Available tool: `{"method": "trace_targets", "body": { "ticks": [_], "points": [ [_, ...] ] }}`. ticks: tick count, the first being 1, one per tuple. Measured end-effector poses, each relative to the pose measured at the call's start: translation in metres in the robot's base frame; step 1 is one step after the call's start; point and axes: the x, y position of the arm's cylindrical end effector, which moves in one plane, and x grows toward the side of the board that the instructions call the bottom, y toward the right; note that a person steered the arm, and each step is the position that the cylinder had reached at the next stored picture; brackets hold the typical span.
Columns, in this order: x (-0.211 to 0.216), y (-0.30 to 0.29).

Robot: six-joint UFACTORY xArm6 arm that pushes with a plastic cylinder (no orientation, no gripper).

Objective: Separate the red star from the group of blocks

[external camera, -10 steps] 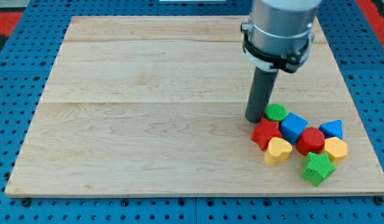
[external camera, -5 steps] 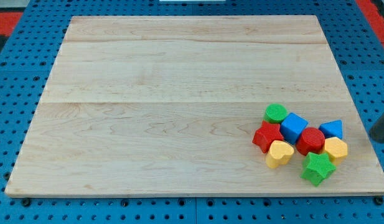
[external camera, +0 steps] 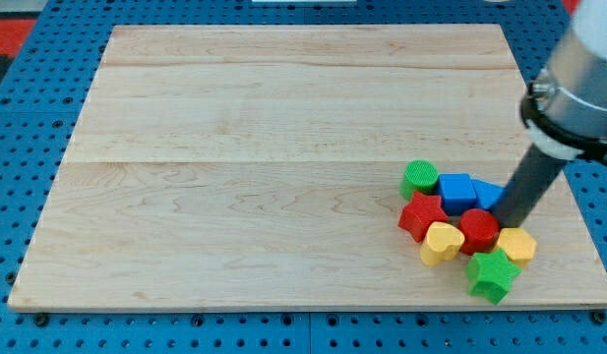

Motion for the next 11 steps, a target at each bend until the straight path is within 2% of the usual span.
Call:
{"method": "trace_targets", "body": {
  "ticks": [1, 2, 4, 5, 6, 8, 9, 11],
  "points": [
    [-0.003, 0.000],
    [-0.005, 0.026],
    [-0.037, -0.025],
    [-0.037, -0.032],
    [-0.020, -0.016],
    [-0.004, -0.076],
    [-0.017, -0.116],
    [-0.017, -0.232]
  ]
}}
